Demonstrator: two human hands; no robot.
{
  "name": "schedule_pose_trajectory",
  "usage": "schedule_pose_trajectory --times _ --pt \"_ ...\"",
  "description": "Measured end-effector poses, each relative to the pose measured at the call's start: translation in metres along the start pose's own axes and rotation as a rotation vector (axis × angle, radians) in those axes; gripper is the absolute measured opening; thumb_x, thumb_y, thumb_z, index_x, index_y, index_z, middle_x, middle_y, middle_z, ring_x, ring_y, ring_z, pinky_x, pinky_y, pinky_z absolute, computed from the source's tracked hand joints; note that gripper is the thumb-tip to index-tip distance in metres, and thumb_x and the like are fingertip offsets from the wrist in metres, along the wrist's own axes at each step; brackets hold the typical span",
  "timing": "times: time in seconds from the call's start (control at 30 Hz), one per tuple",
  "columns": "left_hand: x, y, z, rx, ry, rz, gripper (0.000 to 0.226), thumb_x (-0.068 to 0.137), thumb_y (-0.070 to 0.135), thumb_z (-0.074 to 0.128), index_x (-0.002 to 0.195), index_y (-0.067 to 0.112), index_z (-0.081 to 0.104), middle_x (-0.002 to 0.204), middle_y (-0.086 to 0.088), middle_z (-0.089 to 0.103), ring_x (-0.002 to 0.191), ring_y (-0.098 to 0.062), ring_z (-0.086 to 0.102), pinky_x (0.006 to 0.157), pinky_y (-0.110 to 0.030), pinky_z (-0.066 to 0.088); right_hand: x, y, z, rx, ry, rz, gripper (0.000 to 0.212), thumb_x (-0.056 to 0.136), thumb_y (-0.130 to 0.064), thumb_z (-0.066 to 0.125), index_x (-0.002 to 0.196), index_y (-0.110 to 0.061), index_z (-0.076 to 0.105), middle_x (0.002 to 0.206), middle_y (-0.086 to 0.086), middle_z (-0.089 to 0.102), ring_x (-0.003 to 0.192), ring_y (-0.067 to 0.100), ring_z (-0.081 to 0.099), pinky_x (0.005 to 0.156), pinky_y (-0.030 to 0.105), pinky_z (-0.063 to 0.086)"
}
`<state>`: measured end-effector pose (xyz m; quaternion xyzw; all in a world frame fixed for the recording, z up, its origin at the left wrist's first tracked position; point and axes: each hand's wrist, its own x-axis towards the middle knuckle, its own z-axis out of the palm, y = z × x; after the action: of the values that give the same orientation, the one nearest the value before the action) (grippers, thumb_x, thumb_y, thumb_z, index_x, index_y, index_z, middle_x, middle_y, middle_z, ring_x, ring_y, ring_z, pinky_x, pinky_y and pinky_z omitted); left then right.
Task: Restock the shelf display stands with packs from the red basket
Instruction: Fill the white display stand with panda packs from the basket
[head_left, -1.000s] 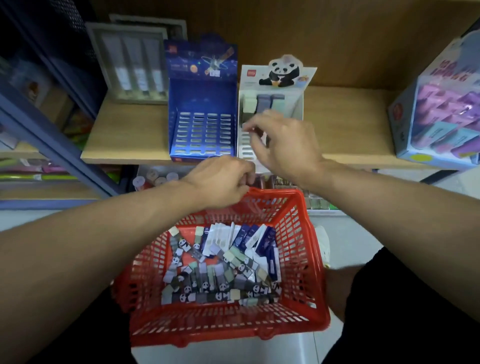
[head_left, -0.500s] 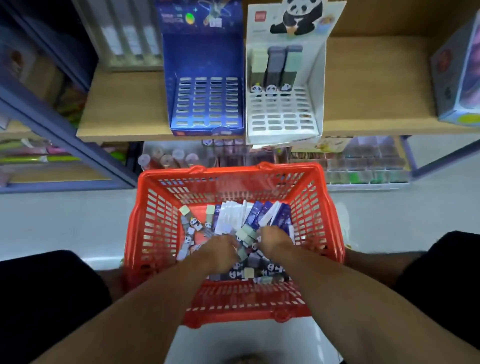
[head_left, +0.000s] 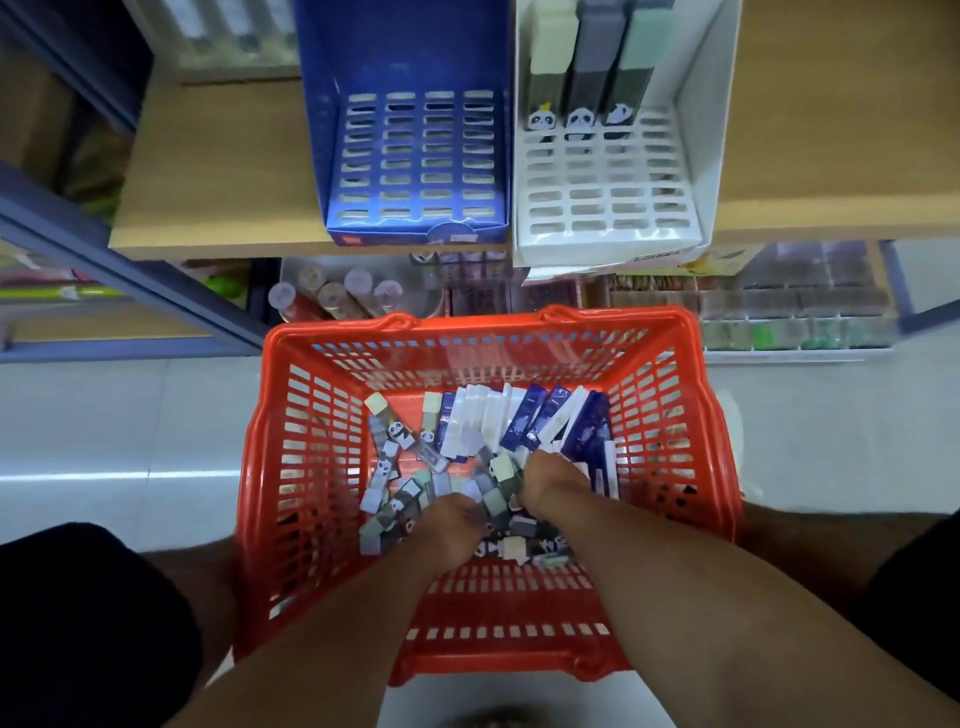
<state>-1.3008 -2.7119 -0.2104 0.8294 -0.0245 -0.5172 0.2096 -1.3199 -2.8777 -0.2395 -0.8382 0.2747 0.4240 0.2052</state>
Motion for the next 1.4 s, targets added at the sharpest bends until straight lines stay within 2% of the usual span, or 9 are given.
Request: schedule_pose_trajectory --times 0.17,0.27,0.37,0.63,0.77,1.07,1.2,1.3,1.4 --pt "0.003 0.003 0.016 -0.135 -0.005 0.042 0.017 0.086 0.026 0.070 0.070 0.019 0.065 0.075 -0.006 0.066 0.070 -0.020 0.060 0.068 -0.033 0.047 -0.006 -0.004 0.009 0.048 -0.002 0.001 0.043 0.086 -0.027 0.073 0.124 -0.013 0.058 0.126 0.009 0.061 0.115 0.031 0.061 0.090 0.037 0.052" --pt "0.005 0.005 0.017 -0.192 0.004 0.041 0.004 0.085 0.020 0.066 0.087 0.017 0.068 0.097 -0.018 0.073 0.081 -0.025 0.064 0.076 -0.039 0.054 -0.014 -0.004 0.014 0.080 0.034 -0.039 0.032 0.083 -0.029 0.067 0.113 -0.018 0.065 0.115 0.008 0.065 0.103 0.031 0.065 0.082 0.035 0.053" --pt "0.006 0.009 0.008 -0.334 0.094 0.013 0.022 0.092 0.005 0.060 0.112 0.015 0.062 0.097 -0.007 0.065 0.080 -0.019 0.061 0.065 -0.018 0.052 -0.021 -0.001 0.004 0.122 0.008 -0.134 0.019 0.081 -0.032 0.072 0.097 -0.022 0.070 0.100 0.005 0.071 0.092 0.028 0.067 0.069 0.030 0.048" --pt "-0.014 0.038 -0.028 -0.584 0.254 0.126 0.034 0.085 0.008 0.078 0.065 0.004 0.052 0.062 -0.015 0.048 0.052 -0.017 0.049 0.047 -0.019 0.042 -0.063 -0.002 -0.059 0.461 0.037 -0.348 0.030 0.071 -0.028 0.090 0.058 -0.025 0.063 0.061 -0.008 0.063 0.055 0.005 0.059 0.049 0.015 0.042" --pt "-0.042 0.055 -0.059 -0.586 0.241 0.228 0.039 0.066 0.037 0.091 0.052 0.020 0.059 0.053 -0.005 0.058 0.054 -0.021 0.058 0.058 -0.036 0.051 -0.092 -0.002 -0.101 0.410 0.033 -0.411 0.030 0.070 -0.022 0.091 0.067 -0.015 0.062 0.062 -0.001 0.064 0.050 0.007 0.058 0.050 0.021 0.048" --pt "-0.140 0.128 -0.145 -0.107 0.166 0.656 0.039 0.088 0.022 0.077 0.059 0.011 0.053 0.048 0.013 0.043 0.047 -0.001 0.037 0.051 -0.018 0.031 -0.204 -0.010 -0.258 -0.001 -0.055 -0.443 0.029 0.082 -0.015 0.083 0.103 -0.009 0.063 0.072 0.005 0.070 0.056 0.016 0.067 0.053 0.027 0.056" --pt "-0.176 0.160 -0.186 -0.014 0.240 0.740 0.035 0.094 0.025 0.070 0.066 0.017 0.049 0.051 0.010 0.045 0.049 -0.006 0.040 0.057 -0.030 0.038 -0.242 -0.001 -0.312 0.058 0.269 -0.544 0.072 0.087 -0.009 0.075 0.145 -0.027 0.035 0.075 -0.001 0.063 0.056 0.011 0.062 0.048 0.025 0.049" --pt "-0.199 0.181 -0.207 0.028 0.262 0.790 0.026 0.099 0.028 0.063 0.076 0.021 0.054 0.059 0.003 0.061 0.058 -0.017 0.053 0.057 -0.040 0.055 -0.245 0.011 -0.330 0.185 0.518 -0.624 0.062 0.095 -0.017 0.067 0.147 -0.030 0.036 0.074 -0.008 0.059 0.063 0.006 0.057 0.054 0.020 0.044" --pt "-0.207 0.197 -0.213 0.005 0.296 0.835 0.028 0.100 0.023 0.061 0.075 0.022 0.050 0.056 0.003 0.059 0.047 -0.010 0.050 0.044 -0.021 0.045 -0.229 0.024 -0.332 0.407 0.691 -0.599 0.043 0.099 -0.027 0.061 0.138 -0.033 0.044 0.087 -0.002 0.063 0.078 0.016 0.064 0.061 0.026 0.046"
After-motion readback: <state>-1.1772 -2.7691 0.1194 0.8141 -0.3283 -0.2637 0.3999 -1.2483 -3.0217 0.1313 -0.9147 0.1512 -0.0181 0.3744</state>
